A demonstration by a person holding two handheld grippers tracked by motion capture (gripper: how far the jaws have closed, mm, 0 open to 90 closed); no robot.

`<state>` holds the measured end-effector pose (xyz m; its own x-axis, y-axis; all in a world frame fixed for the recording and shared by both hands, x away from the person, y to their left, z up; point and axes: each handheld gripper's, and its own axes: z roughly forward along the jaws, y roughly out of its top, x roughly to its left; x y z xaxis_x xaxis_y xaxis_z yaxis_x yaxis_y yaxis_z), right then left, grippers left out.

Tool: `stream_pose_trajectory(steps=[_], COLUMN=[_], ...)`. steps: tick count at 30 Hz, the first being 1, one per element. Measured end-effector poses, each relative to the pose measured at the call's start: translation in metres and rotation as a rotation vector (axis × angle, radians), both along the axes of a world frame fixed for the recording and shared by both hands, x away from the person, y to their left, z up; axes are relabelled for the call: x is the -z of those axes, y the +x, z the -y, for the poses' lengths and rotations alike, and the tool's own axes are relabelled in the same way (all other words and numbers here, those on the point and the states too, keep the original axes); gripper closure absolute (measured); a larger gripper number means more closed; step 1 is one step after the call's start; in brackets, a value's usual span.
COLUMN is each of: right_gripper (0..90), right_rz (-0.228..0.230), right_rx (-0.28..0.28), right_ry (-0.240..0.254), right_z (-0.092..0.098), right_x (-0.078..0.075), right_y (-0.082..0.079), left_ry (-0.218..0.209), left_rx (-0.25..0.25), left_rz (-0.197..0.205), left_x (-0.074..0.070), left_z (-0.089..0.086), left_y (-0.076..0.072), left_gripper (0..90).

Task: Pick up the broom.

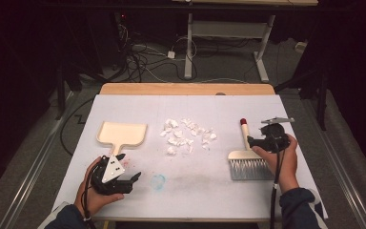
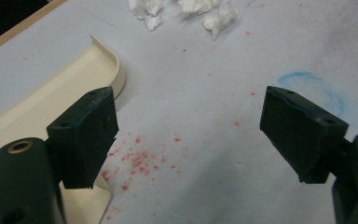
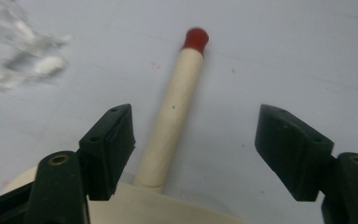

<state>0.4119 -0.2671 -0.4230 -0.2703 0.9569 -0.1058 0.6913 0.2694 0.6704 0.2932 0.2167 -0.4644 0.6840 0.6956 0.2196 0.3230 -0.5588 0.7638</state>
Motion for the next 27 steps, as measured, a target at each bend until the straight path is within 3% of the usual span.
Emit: stream_pose_trajectory(steps=[3,5,8,10,12,14,19,23,27], right_gripper=[35.6,37.0,43.9,49.5,60.9,64.6,70.4,70.9,70.9], right_rz=[-0.053,-0.085,-0.130,-0.112,-0.114,-0.103,-0.089,-0.071,-0.047], right_rx=[0.023,0.032,0.044,0.036,0.012,0.012,0.004,-0.005,-0.003], right_ry=[0.003,0.047,0.037,0.019,0.024,0.012,0.023,0.003,0.021], right_z=[-0.006,-0.008,-0.013,-0.015,-0.016,-0.019,-0.019,-0.021,-0.018], right_x=[0.017,0.025,0.035,0.038,0.037,0.038,0.039,0.040,0.037], right_y=[0.012,0.018,0.026,0.026,0.026,0.025,0.024,0.022,0.020], left_ry=[0.025,0.013,0.029,0.036,0.054,0.051,0.043,0.045,0.040], left_rx=[0.010,0.011,0.018,0.021,0.023,0.018,0.019,0.024,0.022], left_rz=[-0.010,-0.012,-0.015,-0.015,-0.015,-0.012,-0.009,-0.013,-0.014], left_x=[0.002,0.002,0.002,0.003,0.003,0.003,0.002,0.002,0.002], left_z=[0.002,0.002,0.003,0.003,0.003,0.003,0.004,0.004,0.004], left_y=[0.000,0.000,-0.001,-0.001,-0.002,-0.003,-0.002,-0.003,-0.002], left_gripper=[18.6,18.6,18.7,18.8,19.2,19.6,20.3,20.3,20.4])
